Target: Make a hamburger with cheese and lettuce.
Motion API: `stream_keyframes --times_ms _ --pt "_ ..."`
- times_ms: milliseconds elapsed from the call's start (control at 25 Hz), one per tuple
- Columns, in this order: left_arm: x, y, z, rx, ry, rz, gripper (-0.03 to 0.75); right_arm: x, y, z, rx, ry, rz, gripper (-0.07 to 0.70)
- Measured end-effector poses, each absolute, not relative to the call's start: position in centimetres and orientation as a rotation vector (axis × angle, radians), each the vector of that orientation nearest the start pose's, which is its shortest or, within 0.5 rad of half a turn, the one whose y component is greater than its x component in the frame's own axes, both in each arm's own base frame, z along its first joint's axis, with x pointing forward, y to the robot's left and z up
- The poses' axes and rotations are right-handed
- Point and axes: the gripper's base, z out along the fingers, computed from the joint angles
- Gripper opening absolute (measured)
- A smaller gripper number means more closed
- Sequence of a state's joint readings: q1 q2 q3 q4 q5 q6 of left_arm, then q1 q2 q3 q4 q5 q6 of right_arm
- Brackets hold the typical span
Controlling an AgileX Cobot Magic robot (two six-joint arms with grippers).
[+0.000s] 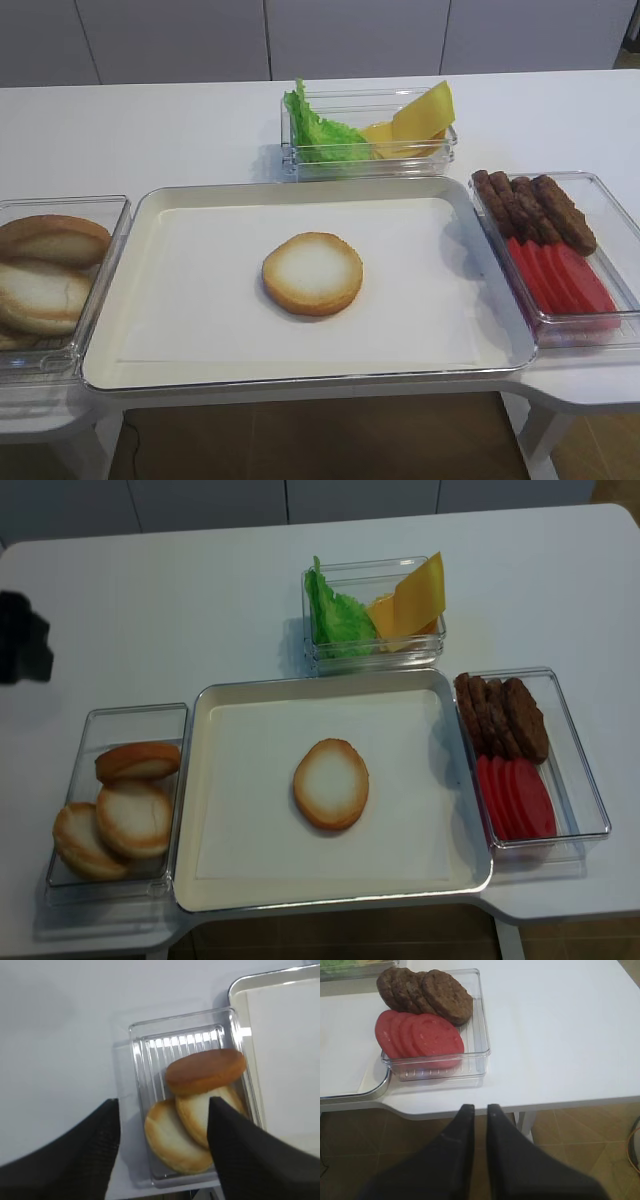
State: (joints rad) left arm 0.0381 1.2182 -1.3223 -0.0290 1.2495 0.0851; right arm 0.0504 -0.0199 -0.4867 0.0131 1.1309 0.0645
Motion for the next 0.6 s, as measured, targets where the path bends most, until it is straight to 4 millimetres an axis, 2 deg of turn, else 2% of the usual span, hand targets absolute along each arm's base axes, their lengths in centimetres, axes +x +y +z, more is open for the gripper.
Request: stream_keyframes --times_ms 240,440,600 --pt "18.0 0.8 37.9 0.06 2.626 0.059 0.414 -0.9 0.1 26.8 0.014 2.109 0.085 0.068" --pt "13.9 0.7 35.9 0.036 2.623 0.062 0.414 -0.9 0.1 26.8 0.012 2.109 0.084 0.068" --pt "10.5 0.6 35.0 0.005 2.574 0.056 0.414 -0.9 0.1 26.8 0.012 2.109 0.084 0.068"
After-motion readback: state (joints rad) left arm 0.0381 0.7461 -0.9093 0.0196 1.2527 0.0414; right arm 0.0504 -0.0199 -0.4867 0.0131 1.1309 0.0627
